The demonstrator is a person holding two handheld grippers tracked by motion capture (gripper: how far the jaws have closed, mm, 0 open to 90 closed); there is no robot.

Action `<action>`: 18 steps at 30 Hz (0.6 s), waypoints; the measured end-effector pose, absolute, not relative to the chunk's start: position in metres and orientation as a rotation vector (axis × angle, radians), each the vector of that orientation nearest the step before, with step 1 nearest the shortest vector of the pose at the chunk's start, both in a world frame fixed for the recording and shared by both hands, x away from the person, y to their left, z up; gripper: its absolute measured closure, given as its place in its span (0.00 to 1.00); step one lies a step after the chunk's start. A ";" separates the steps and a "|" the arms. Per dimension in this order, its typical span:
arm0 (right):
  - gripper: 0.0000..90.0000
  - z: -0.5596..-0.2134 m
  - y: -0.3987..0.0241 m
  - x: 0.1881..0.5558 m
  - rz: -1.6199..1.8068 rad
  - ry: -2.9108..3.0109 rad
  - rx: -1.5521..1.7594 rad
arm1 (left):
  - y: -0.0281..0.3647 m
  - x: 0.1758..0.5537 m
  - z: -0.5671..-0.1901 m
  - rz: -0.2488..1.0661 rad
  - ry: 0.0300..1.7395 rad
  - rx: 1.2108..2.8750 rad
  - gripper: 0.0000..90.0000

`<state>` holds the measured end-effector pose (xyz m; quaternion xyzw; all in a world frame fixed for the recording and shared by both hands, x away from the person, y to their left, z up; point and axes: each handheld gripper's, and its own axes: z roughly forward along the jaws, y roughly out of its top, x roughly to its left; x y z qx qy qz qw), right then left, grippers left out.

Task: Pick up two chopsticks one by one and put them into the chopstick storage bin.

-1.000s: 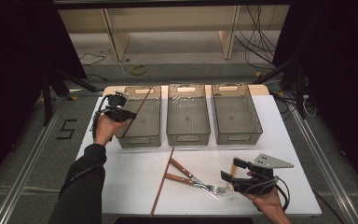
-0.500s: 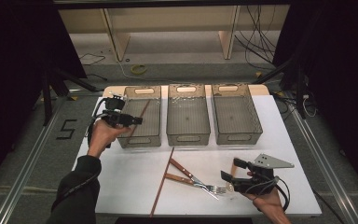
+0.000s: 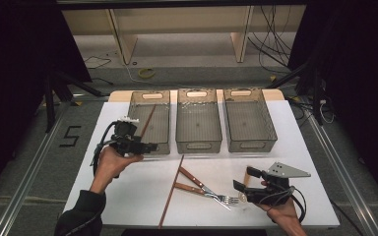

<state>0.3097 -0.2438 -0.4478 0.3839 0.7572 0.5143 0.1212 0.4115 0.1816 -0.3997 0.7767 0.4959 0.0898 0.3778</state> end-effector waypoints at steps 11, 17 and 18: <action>0.28 -0.447 -0.243 0.308 1.502 2.209 1.112 | 0.151 0.379 -0.421 0.201 1.216 2.156 0.28; 0.28 -0.446 -0.244 0.308 1.502 2.209 1.109 | 0.143 0.368 -0.436 0.168 1.201 2.218 0.29; 0.28 -0.447 -0.244 0.308 1.502 2.210 1.108 | 0.141 0.367 -0.438 0.165 1.200 2.227 0.29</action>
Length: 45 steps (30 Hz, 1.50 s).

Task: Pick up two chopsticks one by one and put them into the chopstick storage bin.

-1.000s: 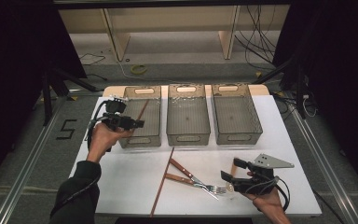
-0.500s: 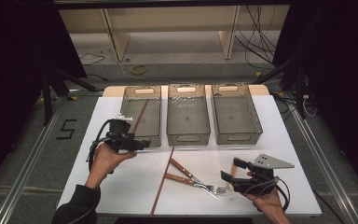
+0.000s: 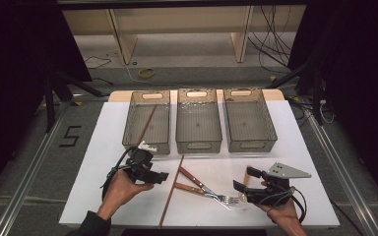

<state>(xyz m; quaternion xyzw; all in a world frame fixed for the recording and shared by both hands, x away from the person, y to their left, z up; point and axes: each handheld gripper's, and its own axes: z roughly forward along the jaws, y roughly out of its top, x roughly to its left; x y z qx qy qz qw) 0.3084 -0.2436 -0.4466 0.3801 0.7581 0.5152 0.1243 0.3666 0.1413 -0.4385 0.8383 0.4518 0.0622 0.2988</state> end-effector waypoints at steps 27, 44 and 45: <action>0.28 -0.446 -0.243 0.307 1.499 2.213 1.103 | 0.117 0.352 -0.467 0.096 1.177 2.357 0.36; 0.28 -0.446 -0.243 0.308 1.502 2.213 1.106 | 0.106 0.347 -0.476 0.165 1.134 2.460 0.51; 0.28 -0.446 -0.243 0.308 1.502 2.213 1.106 | 0.106 0.347 -0.476 0.182 1.133 2.468 0.55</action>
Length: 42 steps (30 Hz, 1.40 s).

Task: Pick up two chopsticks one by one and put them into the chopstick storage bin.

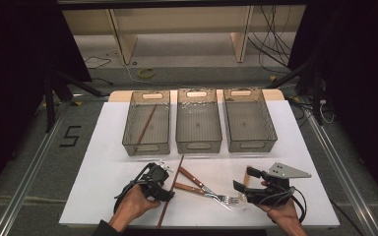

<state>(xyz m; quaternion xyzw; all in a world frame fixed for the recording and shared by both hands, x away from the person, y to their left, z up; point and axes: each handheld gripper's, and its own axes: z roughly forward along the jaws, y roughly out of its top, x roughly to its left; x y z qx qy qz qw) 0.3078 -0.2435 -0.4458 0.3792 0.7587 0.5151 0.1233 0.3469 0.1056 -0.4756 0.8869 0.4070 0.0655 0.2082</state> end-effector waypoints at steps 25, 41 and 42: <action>0.29 -0.446 -0.244 0.308 1.504 2.214 1.107 | 0.128 0.356 -0.471 0.129 1.129 2.511 0.87; 0.29 -0.445 -0.244 0.308 1.502 2.212 1.103 | 0.128 0.356 -0.472 0.134 1.139 2.559 0.88; 0.29 -0.445 -0.244 0.307 1.502 2.213 1.105 | 0.129 0.357 -0.472 0.128 1.134 2.564 0.88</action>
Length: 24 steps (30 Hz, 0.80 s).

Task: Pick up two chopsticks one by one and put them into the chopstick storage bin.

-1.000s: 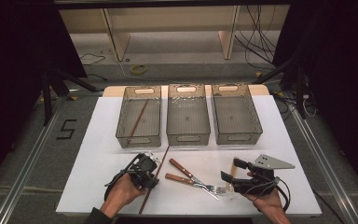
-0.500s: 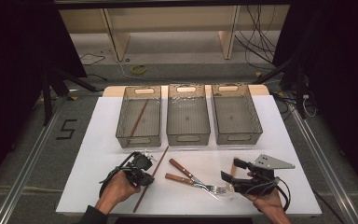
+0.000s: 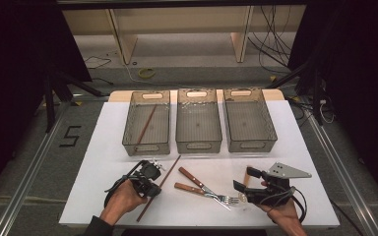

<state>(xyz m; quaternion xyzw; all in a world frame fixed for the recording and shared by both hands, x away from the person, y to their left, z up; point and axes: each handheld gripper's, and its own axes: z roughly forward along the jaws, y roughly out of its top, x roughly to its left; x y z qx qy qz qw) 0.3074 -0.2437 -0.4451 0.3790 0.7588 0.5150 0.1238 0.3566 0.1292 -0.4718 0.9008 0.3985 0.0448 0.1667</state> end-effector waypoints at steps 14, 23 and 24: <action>0.29 -0.445 -0.244 0.308 1.504 2.213 1.101 | 0.131 0.356 -0.472 0.136 1.122 2.558 0.93; 0.29 -0.445 -0.244 0.308 1.506 2.213 1.103 | 0.134 0.358 -0.470 0.148 1.105 2.530 0.94; 0.29 -0.445 -0.244 0.308 1.507 2.213 1.103 | 0.136 0.358 -0.469 0.153 1.105 2.521 0.94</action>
